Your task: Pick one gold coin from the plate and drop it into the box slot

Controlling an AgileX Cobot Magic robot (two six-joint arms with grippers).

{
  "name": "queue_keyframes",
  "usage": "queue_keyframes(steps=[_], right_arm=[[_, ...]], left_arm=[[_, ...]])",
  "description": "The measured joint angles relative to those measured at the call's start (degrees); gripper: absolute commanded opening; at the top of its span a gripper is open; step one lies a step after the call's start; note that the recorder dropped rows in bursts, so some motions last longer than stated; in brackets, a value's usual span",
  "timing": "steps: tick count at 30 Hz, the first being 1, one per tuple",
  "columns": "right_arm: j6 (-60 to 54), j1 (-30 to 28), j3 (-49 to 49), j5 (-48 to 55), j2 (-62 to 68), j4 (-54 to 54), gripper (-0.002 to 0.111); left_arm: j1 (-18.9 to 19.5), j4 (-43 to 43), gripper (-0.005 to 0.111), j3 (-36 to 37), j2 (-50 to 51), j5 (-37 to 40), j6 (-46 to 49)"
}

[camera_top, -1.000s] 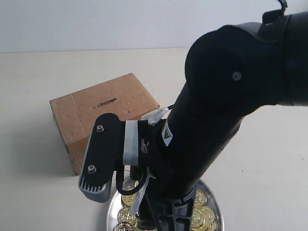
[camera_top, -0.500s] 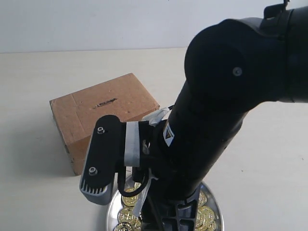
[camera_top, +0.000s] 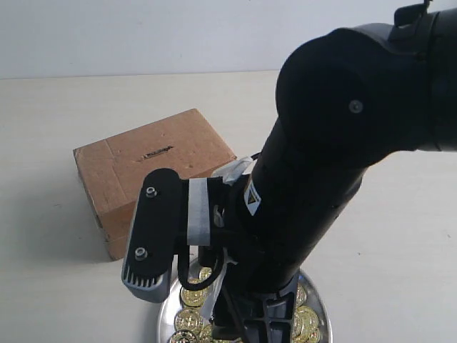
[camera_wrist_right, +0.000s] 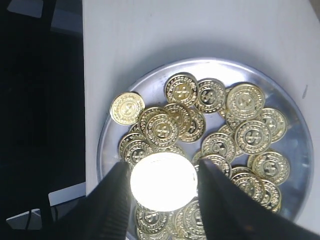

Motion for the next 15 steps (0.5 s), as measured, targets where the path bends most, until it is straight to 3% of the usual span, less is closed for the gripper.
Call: queue_keyframes(steps=[6, 11, 15], right_arm=[[0.00, 0.00, 0.00, -0.33, -1.19, -0.69, 0.026], [0.00, 0.00, 0.00, -0.84, -2.63, -0.93, 0.026], [0.00, 0.00, 0.00, -1.22, -4.16, -2.04, 0.026]], left_arm=[[0.00, -4.67, 0.000, -4.96, 13.85, 9.09, 12.59], [0.00, -5.09, 0.000, -9.41, 23.98, 13.78, 16.08], [0.00, -5.59, 0.000, -12.87, 33.82, 21.82, 18.55]])
